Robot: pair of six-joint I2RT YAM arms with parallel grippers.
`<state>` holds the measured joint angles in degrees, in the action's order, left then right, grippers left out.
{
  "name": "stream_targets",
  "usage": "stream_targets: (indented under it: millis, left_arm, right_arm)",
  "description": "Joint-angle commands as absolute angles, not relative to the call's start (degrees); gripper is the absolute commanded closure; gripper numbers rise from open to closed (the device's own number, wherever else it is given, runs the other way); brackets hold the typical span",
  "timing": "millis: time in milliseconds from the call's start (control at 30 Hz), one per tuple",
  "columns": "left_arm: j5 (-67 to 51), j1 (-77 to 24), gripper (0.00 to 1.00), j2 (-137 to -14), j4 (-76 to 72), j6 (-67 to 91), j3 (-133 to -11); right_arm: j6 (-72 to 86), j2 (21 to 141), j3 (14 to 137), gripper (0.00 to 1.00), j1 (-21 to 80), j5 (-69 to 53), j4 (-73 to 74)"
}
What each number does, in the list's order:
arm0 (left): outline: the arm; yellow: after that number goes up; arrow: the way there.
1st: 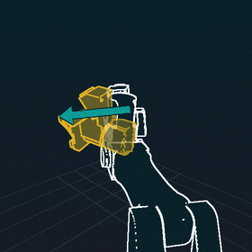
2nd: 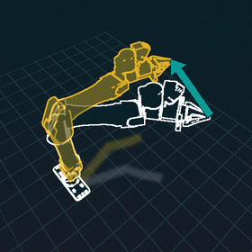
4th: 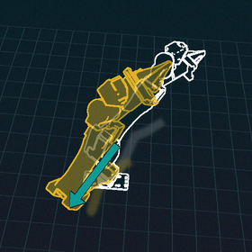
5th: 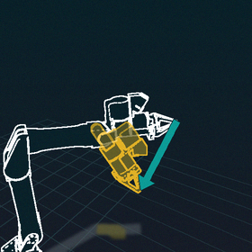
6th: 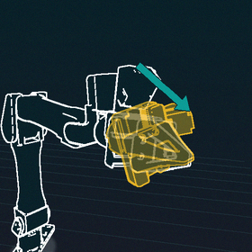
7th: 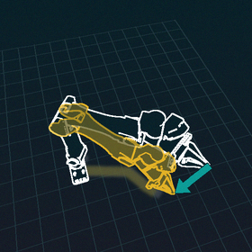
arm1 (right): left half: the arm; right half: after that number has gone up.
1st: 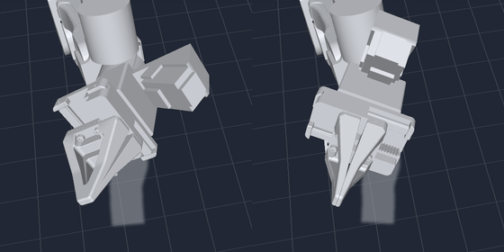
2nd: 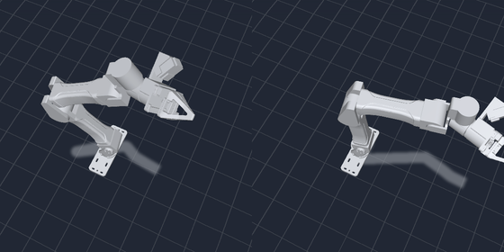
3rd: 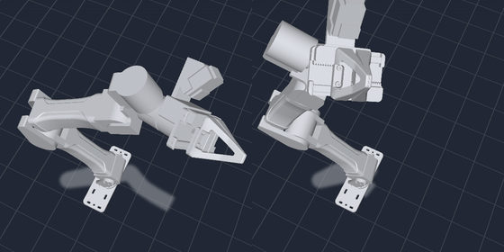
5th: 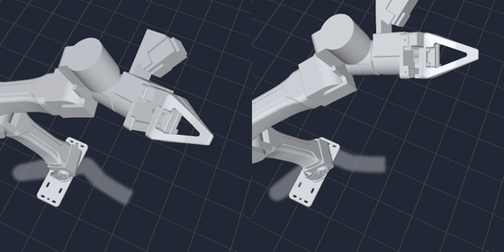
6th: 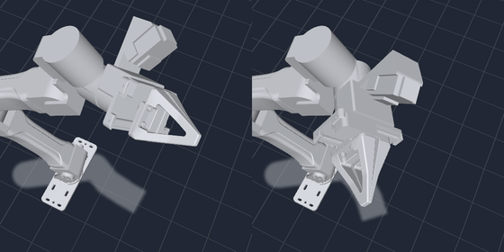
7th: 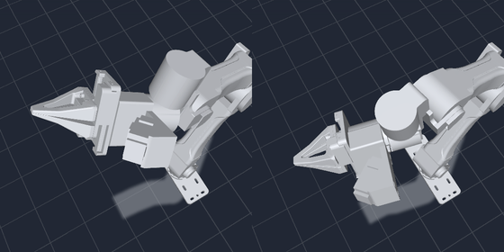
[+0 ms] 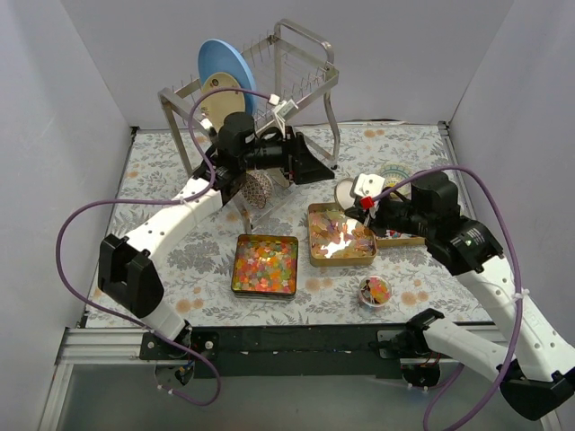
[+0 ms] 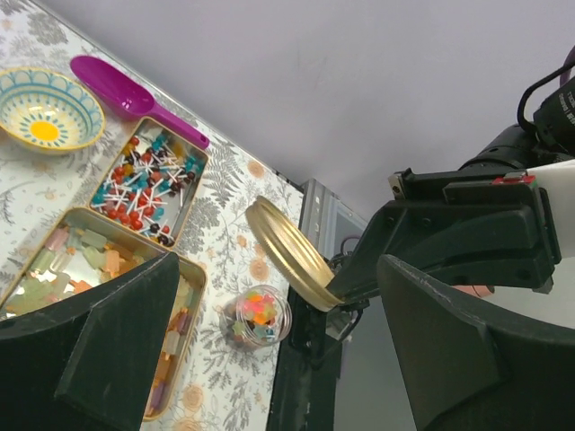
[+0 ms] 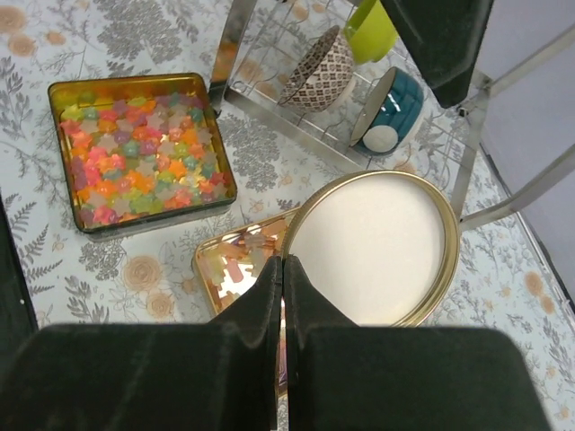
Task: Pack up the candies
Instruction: Pick up the bottle lid at the center of the board.
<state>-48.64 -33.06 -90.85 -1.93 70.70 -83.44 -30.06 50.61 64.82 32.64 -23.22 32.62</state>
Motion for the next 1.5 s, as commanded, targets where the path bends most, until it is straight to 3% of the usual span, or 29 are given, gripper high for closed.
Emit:
stream_targets:
  millis: [0, 167, 433, 767, 867, 900, 967, 1000, 1100, 1233, 1467]
  left_arm:
    - [-48.6, -34.8, 0.09, -89.1, -1.8, 72.4, -82.3]
    - [-48.1, -36.4, 0.14, -91.3, -2.1, 73.4, -82.5]
    - [-43.1, -37.7, 0.38, -92.5, 1.8, 72.7, -81.3]
    - [-45.4, -37.7, 0.49, -90.8, 1.1, 68.9, -77.2]
    - [-45.6, -37.7, 0.61, -90.2, 0.7, 68.2, -76.0]
    - [-46.1, -37.7, 0.74, -90.0, 0.4, 67.9, -75.8]
    - [-46.1, -37.7, 0.84, -89.7, 0.4, 67.7, -75.4]
    - [-46.1, -37.7, 0.94, -89.6, 0.4, 67.6, -75.2]
    - [-46.0, -37.7, 0.98, -89.1, -1.4, 67.9, -74.1]
    - [-45.4, -37.5, 1.00, -88.9, -2.7, 66.6, -73.0]
    - [-40.3, -37.3, 1.00, -89.5, 1.1, 52.2, -73.3]
  right_arm:
    - [-34.8, 51.9, 66.2, 0.99, 32.3, -27.2, 34.6]
    - [-37.3, 53.5, 67.3, 0.99, 32.5, -26.7, 34.5]
    - [-40.9, 54.1, 68.3, 0.99, 32.6, -27.5, 34.6]
    - [-41.9, 53.7, 67.2, 0.99, 33.0, -26.5, 33.9]
    - [-41.8, 53.7, 66.9, 0.99, 33.0, -26.5, 33.8]
    - [-41.9, 53.7, 66.6, 0.99, 33.0, -26.5, 33.7]
    - [-42.2, 53.7, 66.4, 0.99, 33.1, -26.4, 33.7]
    - [-42.6, 53.8, 66.4, 0.99, 33.1, -26.4, 34.2]
    - [-44.1, 53.6, 67.2, 0.99, 33.1, -25.4, 36.5]
    - [-39.9, 52.2, 70.6, 0.50, 33.1, -22.3, 39.8]
    - [-23.4, 52.6, 80.8, 0.32, 33.0, -17.2, 39.1]
